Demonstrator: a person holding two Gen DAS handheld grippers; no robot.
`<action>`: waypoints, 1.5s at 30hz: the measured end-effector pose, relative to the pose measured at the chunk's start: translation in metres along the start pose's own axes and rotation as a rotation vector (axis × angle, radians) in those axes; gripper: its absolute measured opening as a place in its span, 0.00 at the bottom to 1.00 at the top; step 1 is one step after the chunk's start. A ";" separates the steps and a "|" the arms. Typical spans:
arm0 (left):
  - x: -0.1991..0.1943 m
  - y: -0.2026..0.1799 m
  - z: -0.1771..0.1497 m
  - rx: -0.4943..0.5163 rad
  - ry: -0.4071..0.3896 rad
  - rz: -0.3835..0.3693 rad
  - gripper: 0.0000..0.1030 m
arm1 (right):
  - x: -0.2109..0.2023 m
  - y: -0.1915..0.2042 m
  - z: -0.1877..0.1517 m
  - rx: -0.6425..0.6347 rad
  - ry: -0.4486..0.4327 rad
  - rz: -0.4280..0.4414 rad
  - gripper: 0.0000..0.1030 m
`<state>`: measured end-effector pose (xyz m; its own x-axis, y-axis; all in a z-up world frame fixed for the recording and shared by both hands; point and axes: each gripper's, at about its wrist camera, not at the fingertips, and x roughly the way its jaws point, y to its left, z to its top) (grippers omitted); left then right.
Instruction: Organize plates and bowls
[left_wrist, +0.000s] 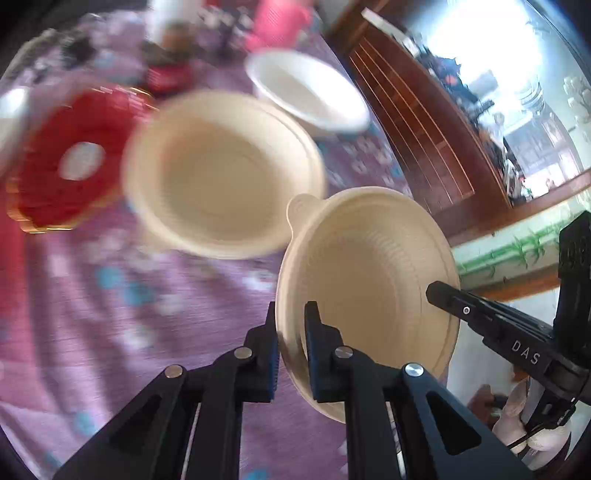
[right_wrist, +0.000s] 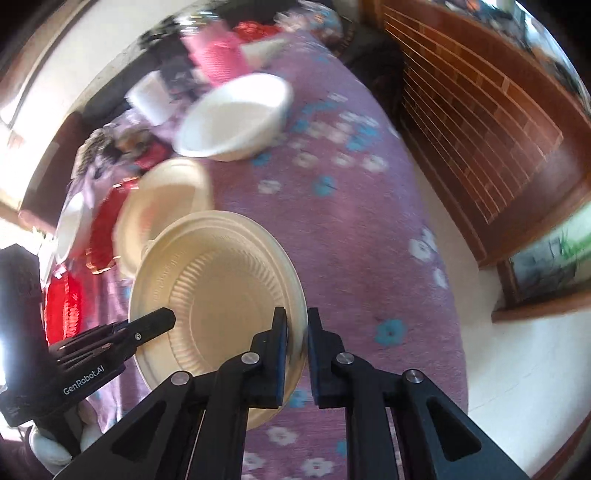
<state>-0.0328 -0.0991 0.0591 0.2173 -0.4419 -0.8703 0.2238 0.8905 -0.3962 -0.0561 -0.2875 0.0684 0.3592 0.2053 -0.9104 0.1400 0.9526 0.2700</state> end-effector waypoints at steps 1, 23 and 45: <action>-0.014 0.011 -0.001 -0.015 -0.024 0.015 0.11 | -0.001 0.017 0.004 -0.030 -0.008 0.016 0.11; -0.170 0.337 -0.061 -0.516 -0.189 0.317 0.11 | 0.126 0.379 -0.008 -0.455 0.123 0.216 0.11; -0.163 0.351 -0.051 -0.446 -0.178 0.297 0.57 | 0.160 0.407 -0.013 -0.457 0.148 0.155 0.13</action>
<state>-0.0381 0.2905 0.0469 0.3749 -0.1425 -0.9160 -0.2864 0.9220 -0.2607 0.0459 0.1359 0.0286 0.2040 0.3501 -0.9142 -0.3350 0.9025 0.2708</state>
